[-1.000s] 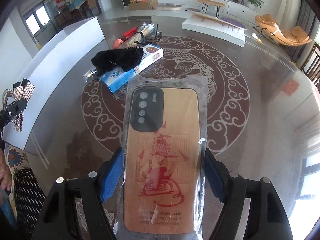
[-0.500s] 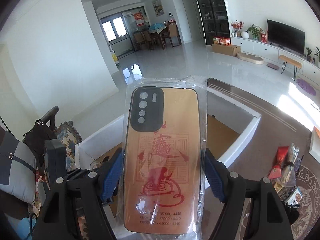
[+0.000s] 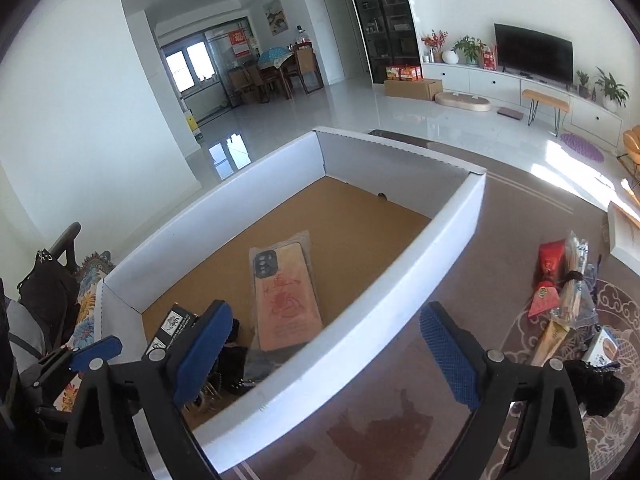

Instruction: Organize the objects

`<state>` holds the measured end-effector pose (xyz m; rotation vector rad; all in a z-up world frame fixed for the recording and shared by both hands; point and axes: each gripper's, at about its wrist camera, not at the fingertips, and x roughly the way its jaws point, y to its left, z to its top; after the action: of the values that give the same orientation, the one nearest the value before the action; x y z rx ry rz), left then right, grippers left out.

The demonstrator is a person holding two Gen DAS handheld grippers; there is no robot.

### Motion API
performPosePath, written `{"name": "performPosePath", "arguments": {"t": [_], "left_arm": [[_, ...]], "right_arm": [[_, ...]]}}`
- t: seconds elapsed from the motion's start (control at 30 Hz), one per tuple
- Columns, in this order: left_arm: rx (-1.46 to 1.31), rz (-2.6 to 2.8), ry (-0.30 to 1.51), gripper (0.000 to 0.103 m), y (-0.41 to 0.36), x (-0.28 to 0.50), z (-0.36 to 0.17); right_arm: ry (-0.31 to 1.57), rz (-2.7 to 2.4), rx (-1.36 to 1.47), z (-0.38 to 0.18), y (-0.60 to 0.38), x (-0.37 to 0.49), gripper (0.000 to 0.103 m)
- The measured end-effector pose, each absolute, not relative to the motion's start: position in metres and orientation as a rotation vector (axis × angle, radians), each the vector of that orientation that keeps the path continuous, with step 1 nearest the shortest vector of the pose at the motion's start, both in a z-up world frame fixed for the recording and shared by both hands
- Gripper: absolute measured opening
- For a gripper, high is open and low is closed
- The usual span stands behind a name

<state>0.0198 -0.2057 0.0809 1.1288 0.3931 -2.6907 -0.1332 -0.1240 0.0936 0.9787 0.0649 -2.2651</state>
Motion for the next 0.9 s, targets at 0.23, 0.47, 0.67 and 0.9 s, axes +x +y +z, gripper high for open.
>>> {"name": "performPosePath", "arguments": {"t": [0.23,0.47,0.67,0.9], "left_arm": [[1.292,-2.943,0.497,0.103,-0.066,0.031,0.057],[1.5,-2.801,0.318,0.103,0.001,-0.013,-0.014],[1.474,-2.766,0.224,0.103,-0.01,-0.024,-0.036],[1.426,-2.725,0.105,0.103,-0.005,-0.029,-0.048]], "right_arm": [[0.143,-2.601,1.032,0.054,0.073,-0.085,0.103],[0.168,-2.755,1.326,-0.007,0.188,-0.055,0.103],[0.173,-2.741,1.366,-0.026,0.192,-0.047,0.103],[0.076,-2.712,1.387,-0.028,0.198,-0.049,0.103]]}}
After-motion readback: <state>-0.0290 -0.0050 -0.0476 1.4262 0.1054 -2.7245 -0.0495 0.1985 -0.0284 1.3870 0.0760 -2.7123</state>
